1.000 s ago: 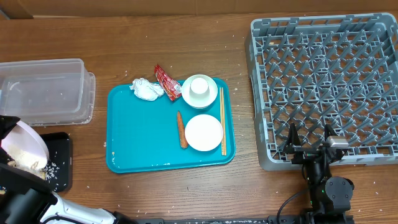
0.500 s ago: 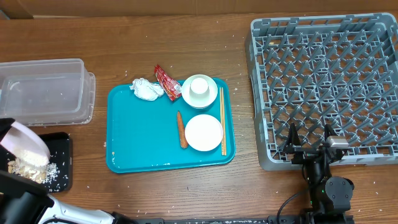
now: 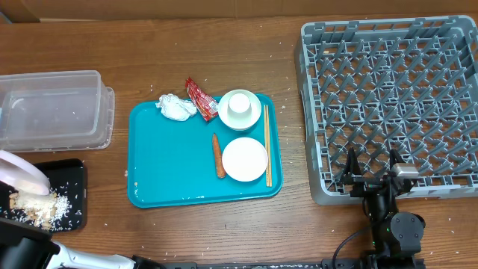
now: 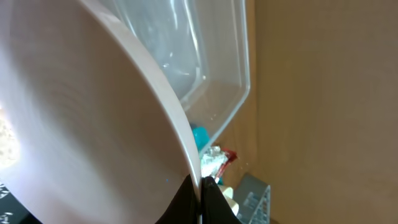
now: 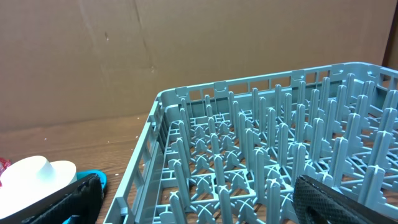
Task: Sort waste into correct bins and load items into the dishwasher
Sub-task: 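Tilt the plate to dump rice and shells onto the black tray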
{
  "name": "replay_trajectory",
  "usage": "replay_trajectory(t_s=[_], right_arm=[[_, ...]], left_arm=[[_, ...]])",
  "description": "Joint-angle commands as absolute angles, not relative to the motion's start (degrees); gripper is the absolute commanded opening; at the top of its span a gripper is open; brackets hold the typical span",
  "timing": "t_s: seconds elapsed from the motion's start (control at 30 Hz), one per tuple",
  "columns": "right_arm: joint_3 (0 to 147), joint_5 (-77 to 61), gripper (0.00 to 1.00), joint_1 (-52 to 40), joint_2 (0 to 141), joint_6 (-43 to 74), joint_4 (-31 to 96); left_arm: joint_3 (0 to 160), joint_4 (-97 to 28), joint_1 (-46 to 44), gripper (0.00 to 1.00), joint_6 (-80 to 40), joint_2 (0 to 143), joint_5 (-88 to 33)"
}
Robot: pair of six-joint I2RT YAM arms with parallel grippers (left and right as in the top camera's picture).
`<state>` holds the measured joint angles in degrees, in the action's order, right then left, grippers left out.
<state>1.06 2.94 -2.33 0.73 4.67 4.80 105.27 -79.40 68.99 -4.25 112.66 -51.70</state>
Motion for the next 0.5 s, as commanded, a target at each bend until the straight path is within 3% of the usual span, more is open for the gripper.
replay_trajectory(t_s=[0.0, 0.2, 0.47], right_arm=[[0.47, 2.94, 1.0, -2.22, 0.16, 4.47, 4.62], [0.47, 2.94, 1.0, -2.22, 0.16, 4.47, 4.62], [0.47, 2.94, 1.0, -2.22, 0.16, 4.47, 4.6]], left_arm=[[104.03, -79.7, 69.1, 0.04, -3.57, 113.14, -51.31], [104.01, -81.93, 69.32, 0.04, -1.43, 113.14, -59.35], [104.01, -81.3, 69.38, 0.04, -6.63, 113.14, -52.97]])
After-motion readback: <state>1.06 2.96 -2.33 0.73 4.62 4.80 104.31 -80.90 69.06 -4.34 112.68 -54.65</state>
